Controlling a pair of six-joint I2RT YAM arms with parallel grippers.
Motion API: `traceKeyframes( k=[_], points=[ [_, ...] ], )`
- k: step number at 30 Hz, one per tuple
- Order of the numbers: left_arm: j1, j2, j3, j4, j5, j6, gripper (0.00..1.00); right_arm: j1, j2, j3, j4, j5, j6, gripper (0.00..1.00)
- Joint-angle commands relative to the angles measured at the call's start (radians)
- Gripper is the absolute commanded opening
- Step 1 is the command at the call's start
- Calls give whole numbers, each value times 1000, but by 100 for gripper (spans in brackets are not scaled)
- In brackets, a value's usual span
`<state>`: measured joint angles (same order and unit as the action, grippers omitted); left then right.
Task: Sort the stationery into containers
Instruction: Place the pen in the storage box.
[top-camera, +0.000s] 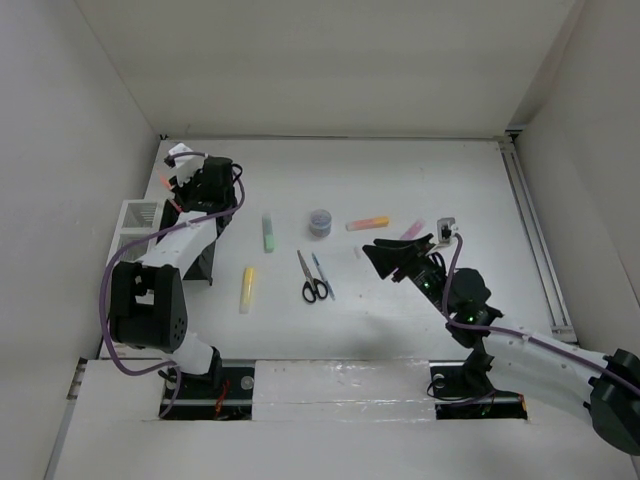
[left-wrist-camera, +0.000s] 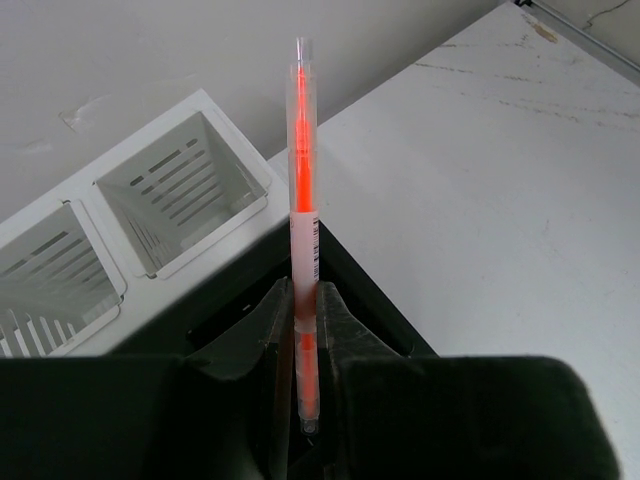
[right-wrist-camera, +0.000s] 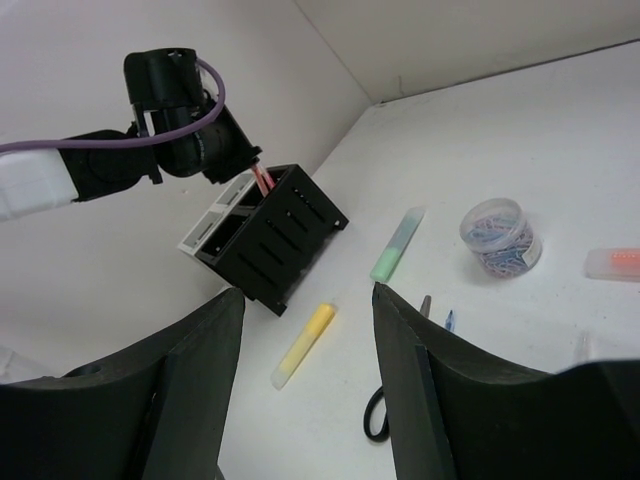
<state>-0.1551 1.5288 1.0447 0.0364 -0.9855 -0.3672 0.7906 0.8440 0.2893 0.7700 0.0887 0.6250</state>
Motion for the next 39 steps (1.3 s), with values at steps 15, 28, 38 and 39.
traceKeyframes(
  k=[15, 28, 38, 39],
  points=[
    [-32, 105, 27, -127, -68, -116, 0, -19, -49, -7, 28, -37, 7, 60],
    [-32, 53, 49, -156, -67, -136, 41, -10, -31, 21, 18, -47, 7, 60],
    [-41, -165, 124, -150, 74, -44, 100, -10, 72, 111, -52, -69, -56, 65],
    [-41, -177, 153, -186, 85, -44, 100, -10, 88, 137, -99, -69, -74, 69]
  ],
)
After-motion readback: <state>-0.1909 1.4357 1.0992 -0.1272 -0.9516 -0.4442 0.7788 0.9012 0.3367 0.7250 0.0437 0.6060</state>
